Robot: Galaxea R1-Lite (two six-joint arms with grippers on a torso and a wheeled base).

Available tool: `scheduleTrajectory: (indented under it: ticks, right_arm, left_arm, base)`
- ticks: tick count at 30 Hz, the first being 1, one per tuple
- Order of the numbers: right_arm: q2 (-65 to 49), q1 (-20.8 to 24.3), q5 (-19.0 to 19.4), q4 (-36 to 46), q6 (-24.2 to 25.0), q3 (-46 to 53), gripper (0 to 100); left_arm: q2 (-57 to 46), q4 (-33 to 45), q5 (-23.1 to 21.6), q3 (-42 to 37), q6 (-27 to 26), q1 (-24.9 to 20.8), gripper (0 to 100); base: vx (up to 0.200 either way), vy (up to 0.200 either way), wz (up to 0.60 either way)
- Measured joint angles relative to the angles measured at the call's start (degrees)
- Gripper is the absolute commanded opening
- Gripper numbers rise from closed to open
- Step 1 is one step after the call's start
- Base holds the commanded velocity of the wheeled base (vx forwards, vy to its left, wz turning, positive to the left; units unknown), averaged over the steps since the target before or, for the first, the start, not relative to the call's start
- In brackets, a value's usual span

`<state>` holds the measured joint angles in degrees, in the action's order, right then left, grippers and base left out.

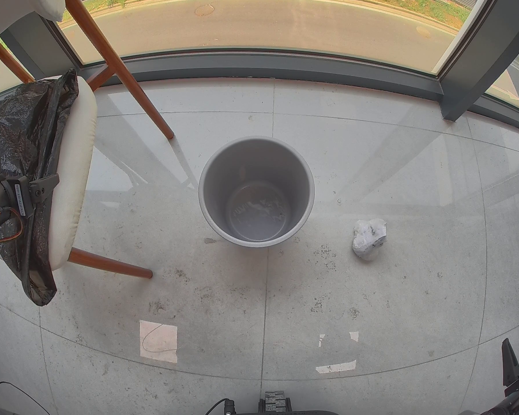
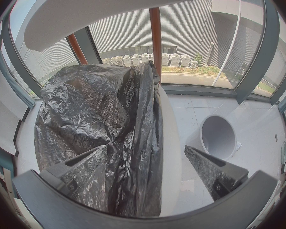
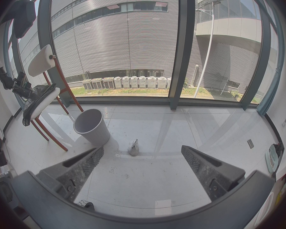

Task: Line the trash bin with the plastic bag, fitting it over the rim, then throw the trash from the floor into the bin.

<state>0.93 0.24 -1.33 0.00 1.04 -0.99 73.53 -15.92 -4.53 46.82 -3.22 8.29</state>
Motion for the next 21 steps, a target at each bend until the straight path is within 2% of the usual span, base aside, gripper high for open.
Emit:
scheduleTrajectory:
  ticks: [5,15,16,21]
  right_arm:
    - [0.00,-0.02,0.02,0.00,0.02,-0.02,100]
    - [0.00,0.02,0.00,0.00,0.09,-0.02,100]
    - [0.00,0.02,0.00,0.00,0.11,-0.02,100]
    - [0.00,0.02,0.00,0.00,0.11,-0.02,100]
  left_arm:
    - [3.69,-2.52,-0.17,2.36,-0.11,-0.06,100]
    - [6.70,-2.83,0.05,4.36,0.00,-1.22,100]
    - [6.75,-2.82,0.18,4.36,0.05,-1.18,0]
    - [7.11,-2.93,0.74,4.22,0.18,-0.83,0]
  base:
    - [0.000,0.000,0.00]
    - [0.000,0.000,0.00]
    - [0.000,0.000,0.00]
    - [0.000,0.000,0.00]
